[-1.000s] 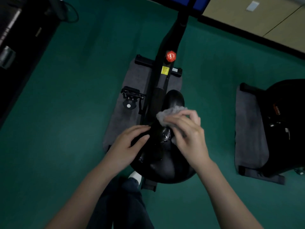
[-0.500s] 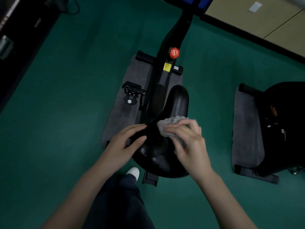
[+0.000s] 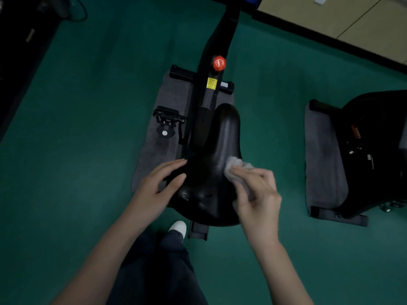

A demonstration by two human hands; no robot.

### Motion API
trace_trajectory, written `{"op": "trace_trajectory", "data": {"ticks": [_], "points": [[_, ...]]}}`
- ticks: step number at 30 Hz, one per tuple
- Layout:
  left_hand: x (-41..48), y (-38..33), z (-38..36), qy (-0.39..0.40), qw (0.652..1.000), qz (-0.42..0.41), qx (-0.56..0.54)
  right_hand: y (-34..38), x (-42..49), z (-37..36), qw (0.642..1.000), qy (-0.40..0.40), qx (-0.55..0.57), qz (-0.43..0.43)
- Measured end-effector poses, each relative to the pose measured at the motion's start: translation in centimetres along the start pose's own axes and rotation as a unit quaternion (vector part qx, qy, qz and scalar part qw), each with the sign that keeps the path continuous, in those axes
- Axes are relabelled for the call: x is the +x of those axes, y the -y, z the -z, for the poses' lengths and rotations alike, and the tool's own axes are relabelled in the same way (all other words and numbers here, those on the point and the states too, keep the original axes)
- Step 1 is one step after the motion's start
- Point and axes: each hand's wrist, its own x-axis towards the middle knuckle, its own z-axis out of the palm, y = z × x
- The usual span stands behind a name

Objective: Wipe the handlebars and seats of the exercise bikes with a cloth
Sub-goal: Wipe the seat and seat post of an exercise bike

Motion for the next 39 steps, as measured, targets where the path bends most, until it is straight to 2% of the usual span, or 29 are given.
{"op": "trace_trajectory", "data": {"ticks": [4, 6, 8, 13, 20, 22, 24, 26, 28, 30, 32, 33, 39], "points": [[0.0, -0.3, -0.3, -0.007, 1.0, -0.013, 0.002, 1.1, -3.2, -0.8, 0.994, 0.086, 0.028, 0.063], [0.0, -0.4, -0.3, -0.004, 1.0, -0.016, 0.005, 0.4, -4.0, -0.1, 0.992, 0.094, 0.035, 0.071], [0.0, -0.4, -0.3, -0.003, 1.0, -0.015, 0.006, -0.6, -3.9, 0.6, 0.997, 0.055, 0.012, 0.057], [-0.1, -0.7, -0.4, -0.005, 1.0, -0.015, 0.01, -0.4, -2.5, -0.4, 0.993, -0.092, 0.031, -0.073], [-0.1, -0.8, -0.4, -0.004, 1.0, -0.014, -0.002, -0.2, -5.0, -0.8, 0.997, -0.062, 0.037, 0.006], [-0.1, -0.8, -0.4, -0.006, 1.0, -0.014, 0.001, -1.5, -4.0, 0.1, 0.995, -0.078, 0.052, -0.041], [-0.1, -0.8, -0.5, -0.007, 1.0, -0.012, 0.001, -3.3, -2.3, 0.8, 0.981, -0.092, 0.1, -0.139], [-0.1, -0.8, -0.5, -0.007, 1.0, -0.011, -0.002, -5.5, -0.4, 1.2, 0.963, -0.07, 0.144, -0.219], [-0.2, -0.9, -0.6, -0.01, 1.0, -0.015, -0.004, -7.3, 1.1, 1.5, 0.926, -0.031, 0.24, -0.289], [-0.2, -1.0, -0.7, -0.012, 1.0, -0.022, -0.009, -8.4, 1.7, 1.5, 0.875, -0.005, 0.344, -0.341], [-0.2, -1.0, -0.7, -0.014, 1.0, -0.024, -0.012, -8.8, 1.5, 1.2, 0.834, -0.01, 0.415, -0.363], [-0.2, -1.0, -0.8, -0.014, 0.999, -0.025, -0.013, -8.8, 1.1, 1.0, 0.826, -0.027, 0.431, -0.363], [-0.2, -0.9, -1.0, -0.019, 0.999, -0.033, -0.019, -7.2, -2.9, 0.2, 0.872, -0.147, 0.347, -0.313]]}}
